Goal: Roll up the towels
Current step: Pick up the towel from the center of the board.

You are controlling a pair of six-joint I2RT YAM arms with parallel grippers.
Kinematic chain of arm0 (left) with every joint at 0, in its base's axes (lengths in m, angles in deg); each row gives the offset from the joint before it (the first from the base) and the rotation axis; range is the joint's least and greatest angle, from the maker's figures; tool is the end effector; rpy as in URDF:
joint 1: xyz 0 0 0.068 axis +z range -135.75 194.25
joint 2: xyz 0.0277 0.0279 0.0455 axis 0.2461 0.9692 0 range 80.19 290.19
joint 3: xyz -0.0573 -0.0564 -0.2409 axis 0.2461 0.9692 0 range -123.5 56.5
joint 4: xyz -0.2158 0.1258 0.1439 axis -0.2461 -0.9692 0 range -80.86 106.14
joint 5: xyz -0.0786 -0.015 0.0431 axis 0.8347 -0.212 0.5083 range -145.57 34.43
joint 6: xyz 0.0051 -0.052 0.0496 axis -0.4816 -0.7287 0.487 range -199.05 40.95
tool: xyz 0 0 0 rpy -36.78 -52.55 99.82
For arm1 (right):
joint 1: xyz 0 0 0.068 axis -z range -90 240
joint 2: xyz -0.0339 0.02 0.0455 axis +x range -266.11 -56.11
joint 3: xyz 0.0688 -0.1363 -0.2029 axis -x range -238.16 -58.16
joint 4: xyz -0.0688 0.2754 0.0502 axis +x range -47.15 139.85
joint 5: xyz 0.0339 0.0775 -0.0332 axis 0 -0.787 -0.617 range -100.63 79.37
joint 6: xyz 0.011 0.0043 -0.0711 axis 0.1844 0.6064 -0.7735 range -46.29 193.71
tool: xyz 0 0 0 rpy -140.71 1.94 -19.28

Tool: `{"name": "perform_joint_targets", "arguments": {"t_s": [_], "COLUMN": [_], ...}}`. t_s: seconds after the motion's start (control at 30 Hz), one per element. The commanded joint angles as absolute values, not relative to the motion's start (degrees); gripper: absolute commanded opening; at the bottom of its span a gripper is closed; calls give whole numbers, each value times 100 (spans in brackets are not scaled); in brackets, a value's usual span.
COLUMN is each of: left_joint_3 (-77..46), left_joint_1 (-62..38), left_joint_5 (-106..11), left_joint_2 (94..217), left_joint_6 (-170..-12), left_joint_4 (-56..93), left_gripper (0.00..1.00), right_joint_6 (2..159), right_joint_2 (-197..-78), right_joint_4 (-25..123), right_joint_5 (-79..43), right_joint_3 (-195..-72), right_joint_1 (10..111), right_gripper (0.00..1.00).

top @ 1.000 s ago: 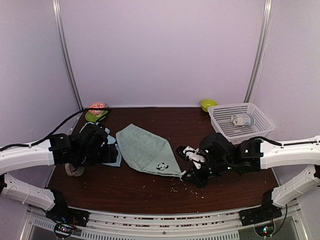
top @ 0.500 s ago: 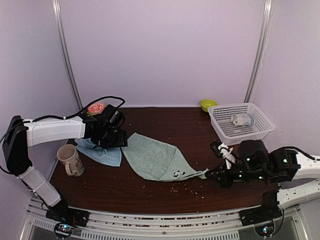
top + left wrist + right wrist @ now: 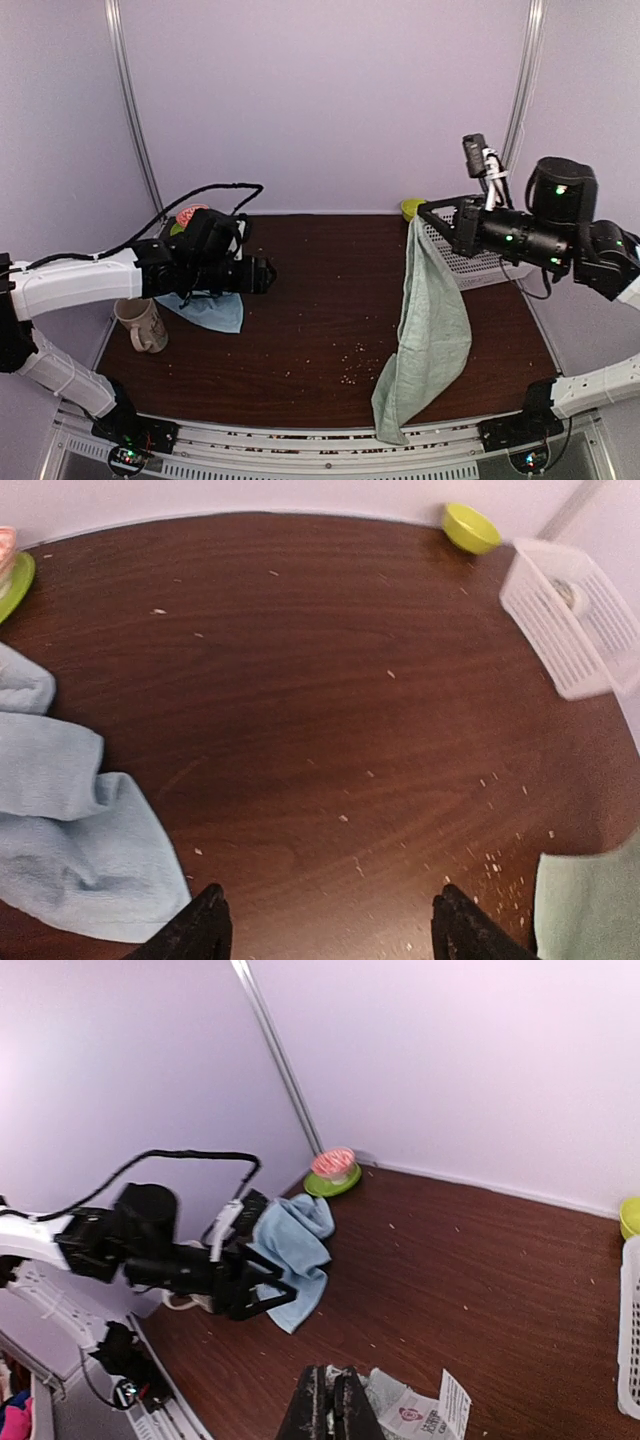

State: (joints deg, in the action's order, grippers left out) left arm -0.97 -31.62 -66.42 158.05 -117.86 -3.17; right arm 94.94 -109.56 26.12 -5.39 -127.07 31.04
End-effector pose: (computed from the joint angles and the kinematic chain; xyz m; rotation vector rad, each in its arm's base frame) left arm 0.2502 -0.2417 0.2289 0.0393 2.3136 -0.5687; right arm 0.1356 0.2148 0.4214 -0.5173 1.7355 0.9450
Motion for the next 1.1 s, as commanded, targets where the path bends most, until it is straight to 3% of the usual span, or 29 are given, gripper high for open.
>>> {"name": "perform_joint_targets", "arguments": {"t_s": [0.0,0.47,0.73,1.07], "left_joint_3": [303,-728,-1946,-3033], "left_joint_1": [-3860,-5340,-5598,-5665], "left_joint_5": [-6320,-5390,-5550,-5495], "left_joint_2": [15837,17361,18585,19474], "left_joint_6": [-11252,-10581,-11813,-12025], "left_joint_4": [566,1356,1028,107], "left_gripper": [70,68,82,84], "right_joint_6": [9864,10303,10539,10617], "right_joint_2": [-11422,-12115,-12207,-12485], "right_joint_4": [2439,2448,2643,2862], "right_joint_5": [-557,8,410,250], "right_joint_3": [-12480,-12240,-12164,-12391], "right_joint_1": [3802,4669,4907,5001], "right_gripper": [0,0,0,0]}}
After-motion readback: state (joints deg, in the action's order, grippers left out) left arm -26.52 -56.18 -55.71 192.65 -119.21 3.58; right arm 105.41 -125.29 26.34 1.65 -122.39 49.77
